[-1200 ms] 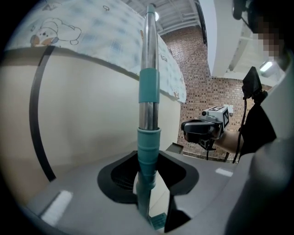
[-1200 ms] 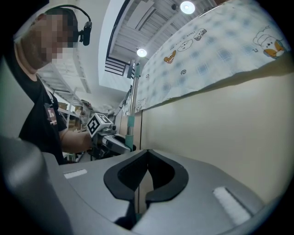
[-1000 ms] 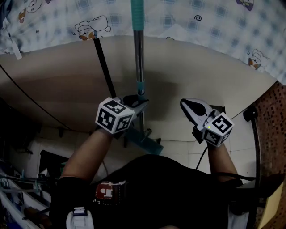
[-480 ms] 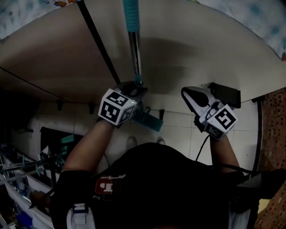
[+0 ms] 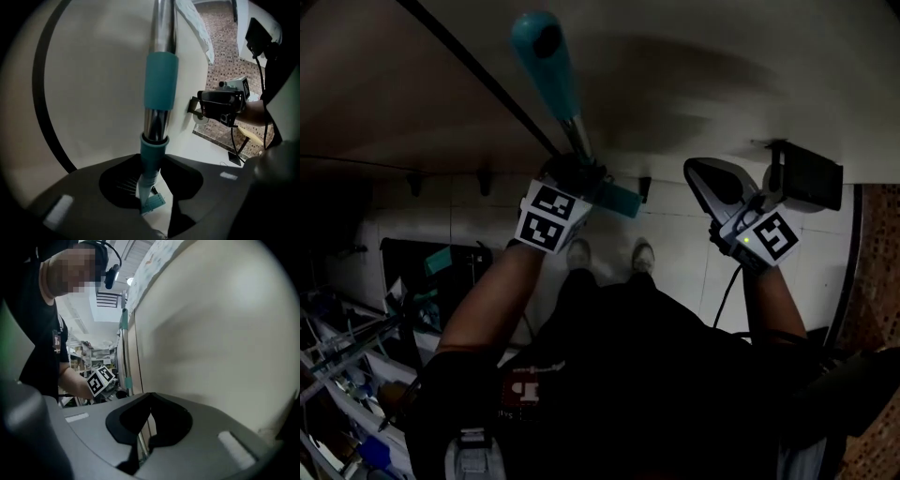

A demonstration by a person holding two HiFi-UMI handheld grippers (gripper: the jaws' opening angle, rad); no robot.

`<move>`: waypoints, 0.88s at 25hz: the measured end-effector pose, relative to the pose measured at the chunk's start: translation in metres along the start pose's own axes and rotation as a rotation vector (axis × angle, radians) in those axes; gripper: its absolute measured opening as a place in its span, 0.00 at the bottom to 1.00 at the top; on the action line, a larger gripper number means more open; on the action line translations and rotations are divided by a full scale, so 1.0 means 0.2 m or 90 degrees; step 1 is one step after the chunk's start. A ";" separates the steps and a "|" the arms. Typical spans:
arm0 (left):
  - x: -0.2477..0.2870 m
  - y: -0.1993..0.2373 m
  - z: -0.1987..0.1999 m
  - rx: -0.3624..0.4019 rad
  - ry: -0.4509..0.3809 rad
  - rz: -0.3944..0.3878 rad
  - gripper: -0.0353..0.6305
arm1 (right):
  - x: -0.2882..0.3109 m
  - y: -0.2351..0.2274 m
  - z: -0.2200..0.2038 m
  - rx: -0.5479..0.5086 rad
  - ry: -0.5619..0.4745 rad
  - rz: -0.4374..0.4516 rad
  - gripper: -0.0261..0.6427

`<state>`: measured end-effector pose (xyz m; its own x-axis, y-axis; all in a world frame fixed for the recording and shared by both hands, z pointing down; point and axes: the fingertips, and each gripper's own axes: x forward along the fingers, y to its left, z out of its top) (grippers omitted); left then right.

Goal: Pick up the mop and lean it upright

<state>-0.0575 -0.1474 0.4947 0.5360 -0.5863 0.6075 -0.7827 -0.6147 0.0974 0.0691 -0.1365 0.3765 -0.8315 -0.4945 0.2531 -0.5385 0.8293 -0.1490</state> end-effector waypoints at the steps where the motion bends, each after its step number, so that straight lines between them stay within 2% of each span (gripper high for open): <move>1: 0.03 0.02 -0.05 -0.003 0.007 0.002 0.25 | 0.03 0.00 -0.05 0.005 0.005 0.000 0.06; 15: 0.41 0.14 -0.54 -0.055 0.049 0.047 0.25 | 0.13 -0.06 -0.53 0.056 0.074 0.015 0.06; 22: 0.68 0.15 -0.82 -0.041 0.077 0.064 0.25 | 0.15 -0.07 -0.80 0.091 0.124 0.020 0.06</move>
<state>-0.0606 -0.1589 0.7096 0.4147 -0.5727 0.7071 -0.8511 -0.5190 0.0788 0.0749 -0.1214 0.5399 -0.8135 -0.3987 0.4233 -0.5385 0.7912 -0.2897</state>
